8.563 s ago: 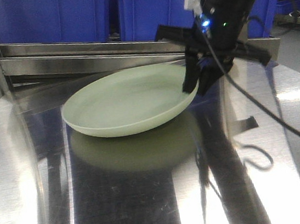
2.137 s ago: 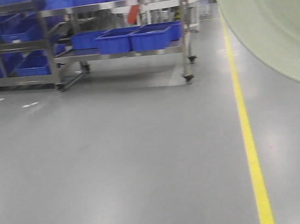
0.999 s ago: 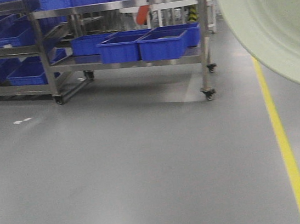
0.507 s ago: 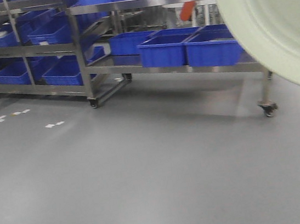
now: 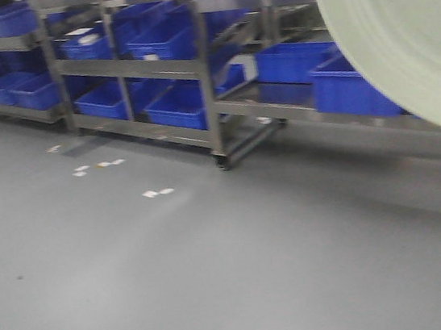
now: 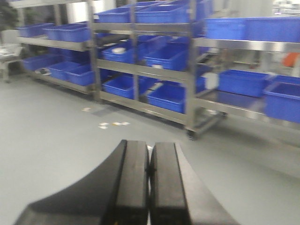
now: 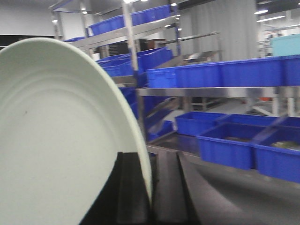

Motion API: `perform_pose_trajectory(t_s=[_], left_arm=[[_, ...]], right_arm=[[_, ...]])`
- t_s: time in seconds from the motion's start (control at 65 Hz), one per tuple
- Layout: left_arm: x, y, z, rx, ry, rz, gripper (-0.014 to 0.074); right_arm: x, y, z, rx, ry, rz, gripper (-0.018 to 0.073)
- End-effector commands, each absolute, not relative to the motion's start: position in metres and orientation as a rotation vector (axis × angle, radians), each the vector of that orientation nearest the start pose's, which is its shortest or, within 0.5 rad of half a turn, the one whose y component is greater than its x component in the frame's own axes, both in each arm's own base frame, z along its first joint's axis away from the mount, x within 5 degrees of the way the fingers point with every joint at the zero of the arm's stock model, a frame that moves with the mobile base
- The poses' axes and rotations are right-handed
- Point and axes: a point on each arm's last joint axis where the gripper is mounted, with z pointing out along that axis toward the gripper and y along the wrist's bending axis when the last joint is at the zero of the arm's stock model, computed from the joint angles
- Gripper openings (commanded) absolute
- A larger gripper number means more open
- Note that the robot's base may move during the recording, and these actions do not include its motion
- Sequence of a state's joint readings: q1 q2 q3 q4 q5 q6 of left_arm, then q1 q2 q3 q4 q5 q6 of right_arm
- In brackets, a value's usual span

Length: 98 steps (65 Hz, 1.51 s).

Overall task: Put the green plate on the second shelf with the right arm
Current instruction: 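Drive the base to the blue-bin shelf rack holding the plate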

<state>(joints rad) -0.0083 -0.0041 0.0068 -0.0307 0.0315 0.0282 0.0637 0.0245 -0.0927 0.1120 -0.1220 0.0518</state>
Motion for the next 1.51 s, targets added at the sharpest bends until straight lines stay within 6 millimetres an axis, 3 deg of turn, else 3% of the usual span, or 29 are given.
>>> perform_pose_trajectory(t_s=[0.0,1.491], left_arm=[[0.0561,-0.0005,0.2040,0.001,1.450,-0.014,0.0130],[0.0561,-0.0005,0.2040,0.001,1.450,-0.014,0.0130]], right_arm=[[0.0459,0.0002,0.2727,0.086,1.160,0.184,0.0053],[0.0459,0.0002,0.2727,0.086,1.160,0.184,0.0053]])
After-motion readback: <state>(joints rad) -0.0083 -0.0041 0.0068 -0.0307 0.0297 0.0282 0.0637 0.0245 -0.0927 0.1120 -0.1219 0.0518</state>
